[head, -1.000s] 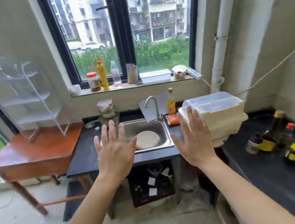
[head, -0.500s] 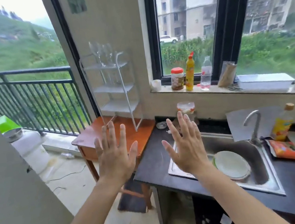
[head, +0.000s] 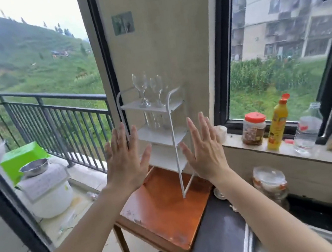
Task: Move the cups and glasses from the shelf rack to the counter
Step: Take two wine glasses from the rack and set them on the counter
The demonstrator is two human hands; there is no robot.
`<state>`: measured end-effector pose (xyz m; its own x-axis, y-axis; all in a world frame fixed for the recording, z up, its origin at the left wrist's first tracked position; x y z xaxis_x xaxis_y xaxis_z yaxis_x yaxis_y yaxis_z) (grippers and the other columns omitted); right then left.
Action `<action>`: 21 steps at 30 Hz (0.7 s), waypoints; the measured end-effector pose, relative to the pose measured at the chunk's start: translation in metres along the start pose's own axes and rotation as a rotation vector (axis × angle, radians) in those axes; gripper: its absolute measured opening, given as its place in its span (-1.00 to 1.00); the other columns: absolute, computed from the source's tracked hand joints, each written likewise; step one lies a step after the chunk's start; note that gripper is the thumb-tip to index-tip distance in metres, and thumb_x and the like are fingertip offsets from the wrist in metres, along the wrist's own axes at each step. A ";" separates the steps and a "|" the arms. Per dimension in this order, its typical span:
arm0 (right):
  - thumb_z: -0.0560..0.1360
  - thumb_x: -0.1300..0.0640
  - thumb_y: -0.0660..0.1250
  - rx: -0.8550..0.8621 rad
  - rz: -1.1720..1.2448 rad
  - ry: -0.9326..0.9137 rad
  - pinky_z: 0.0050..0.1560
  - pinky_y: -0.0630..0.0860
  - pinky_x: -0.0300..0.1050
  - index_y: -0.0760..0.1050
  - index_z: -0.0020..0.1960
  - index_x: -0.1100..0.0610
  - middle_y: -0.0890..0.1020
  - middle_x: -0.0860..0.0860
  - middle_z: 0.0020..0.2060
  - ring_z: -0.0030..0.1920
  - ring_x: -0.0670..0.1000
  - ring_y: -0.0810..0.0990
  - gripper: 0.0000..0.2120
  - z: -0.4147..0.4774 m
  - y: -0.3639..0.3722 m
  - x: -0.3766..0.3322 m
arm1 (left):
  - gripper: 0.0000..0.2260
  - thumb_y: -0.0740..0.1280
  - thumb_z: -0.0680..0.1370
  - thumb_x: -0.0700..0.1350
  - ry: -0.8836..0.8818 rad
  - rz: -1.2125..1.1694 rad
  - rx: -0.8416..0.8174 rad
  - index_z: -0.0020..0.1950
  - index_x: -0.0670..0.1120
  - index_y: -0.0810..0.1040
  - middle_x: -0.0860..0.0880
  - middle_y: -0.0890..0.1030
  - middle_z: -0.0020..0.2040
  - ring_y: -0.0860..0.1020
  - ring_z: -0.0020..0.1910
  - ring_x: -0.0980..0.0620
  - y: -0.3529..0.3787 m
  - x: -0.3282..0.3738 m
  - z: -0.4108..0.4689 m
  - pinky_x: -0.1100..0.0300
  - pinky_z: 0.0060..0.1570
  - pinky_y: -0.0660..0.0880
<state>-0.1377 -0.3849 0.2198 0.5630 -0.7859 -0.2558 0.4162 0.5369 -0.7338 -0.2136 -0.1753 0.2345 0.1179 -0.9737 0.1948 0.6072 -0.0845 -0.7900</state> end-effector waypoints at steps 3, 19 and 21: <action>0.65 -0.25 0.05 0.014 0.012 -0.018 0.57 -0.02 0.11 -0.12 0.65 -0.03 -0.10 0.14 0.65 0.64 0.17 -0.08 -0.31 0.046 0.025 -0.009 | -0.33 -0.10 0.60 0.31 -0.010 -0.052 0.049 0.63 -0.01 -0.04 -0.11 -0.13 0.64 -0.16 0.60 -0.09 0.011 -0.027 0.047 -0.13 0.51 -0.14; 0.61 -0.22 0.20 0.113 -0.071 0.225 0.50 0.24 0.19 -0.08 0.64 -0.06 0.25 0.19 0.55 0.53 0.22 0.25 -0.26 0.261 0.097 0.001 | -0.29 0.08 0.61 0.28 0.167 -0.550 0.017 0.61 0.02 -0.18 -0.14 0.02 0.62 0.02 0.58 -0.14 0.127 -0.090 0.307 -0.15 0.51 0.09; 0.61 -0.24 0.18 0.098 -0.067 0.255 0.48 0.23 0.18 -0.11 0.63 -0.14 0.27 0.19 0.52 0.52 0.23 0.26 -0.27 0.279 0.104 0.005 | -0.27 0.15 0.60 0.26 0.175 -0.577 0.031 0.60 0.07 -0.19 -0.16 0.07 0.60 0.09 0.54 -0.18 0.130 -0.084 0.330 -0.18 0.46 0.13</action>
<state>0.1079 -0.2467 0.3177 0.3394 -0.8657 -0.3680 0.5206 0.4987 -0.6930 0.1149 -0.0349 0.3073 -0.3667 -0.7933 0.4860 0.5580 -0.6055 -0.5675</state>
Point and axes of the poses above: each hand's wrist, its own z-axis towards the middle knuckle, its own y-axis out of the palm, x = y × z, the point moved 10 cm from there along z, towards the middle knuckle
